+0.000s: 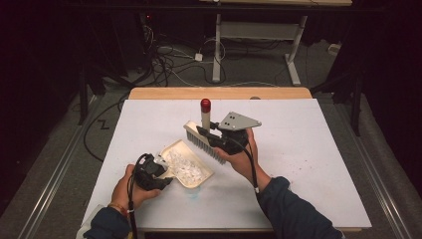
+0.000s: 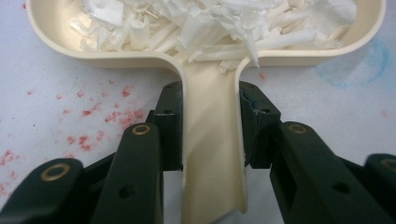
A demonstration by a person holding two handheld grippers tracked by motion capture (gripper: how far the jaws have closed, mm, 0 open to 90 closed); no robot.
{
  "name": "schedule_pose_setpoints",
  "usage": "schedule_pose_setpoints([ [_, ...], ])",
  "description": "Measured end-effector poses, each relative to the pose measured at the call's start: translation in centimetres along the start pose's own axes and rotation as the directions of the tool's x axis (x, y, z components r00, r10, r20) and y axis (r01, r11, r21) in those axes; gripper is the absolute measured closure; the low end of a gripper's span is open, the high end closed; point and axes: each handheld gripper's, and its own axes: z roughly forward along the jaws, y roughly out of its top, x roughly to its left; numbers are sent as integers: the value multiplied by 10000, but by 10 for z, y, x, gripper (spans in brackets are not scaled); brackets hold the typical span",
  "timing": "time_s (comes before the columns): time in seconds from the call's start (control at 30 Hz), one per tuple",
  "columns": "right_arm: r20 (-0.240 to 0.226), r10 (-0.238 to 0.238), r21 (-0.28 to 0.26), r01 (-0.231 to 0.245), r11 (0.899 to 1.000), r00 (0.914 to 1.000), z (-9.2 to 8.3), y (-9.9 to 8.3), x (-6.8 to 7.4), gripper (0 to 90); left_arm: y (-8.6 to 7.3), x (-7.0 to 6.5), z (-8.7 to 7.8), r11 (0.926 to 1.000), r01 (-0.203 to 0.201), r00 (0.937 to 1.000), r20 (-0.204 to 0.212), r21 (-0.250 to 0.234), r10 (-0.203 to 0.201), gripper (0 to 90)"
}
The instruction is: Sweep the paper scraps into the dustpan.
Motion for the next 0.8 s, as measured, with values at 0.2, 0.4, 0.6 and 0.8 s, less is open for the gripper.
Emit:
schedule_pose_setpoints([
  [0.2,561,-120,402,98,9991,9984,-5,-6,-18,714,2,1,-3,10000,-40,10000,19,-35,40,634],
  [0.4,1585,-441,854,308,9959,9864,-2,-12,-45,714,0,6,-6,9999,88,10000,-7,-72,-88,634],
  [0.6,2115,-377,1539,48,9881,9766,11,-28,-63,714,-1,9,-5,9999,107,9999,21,-14,-107,634],
  [0.8,1756,-525,1648,233,9861,9831,14,-36,-43,714,-3,9,-6,9999,101,9999,19,26,-101,634],
])
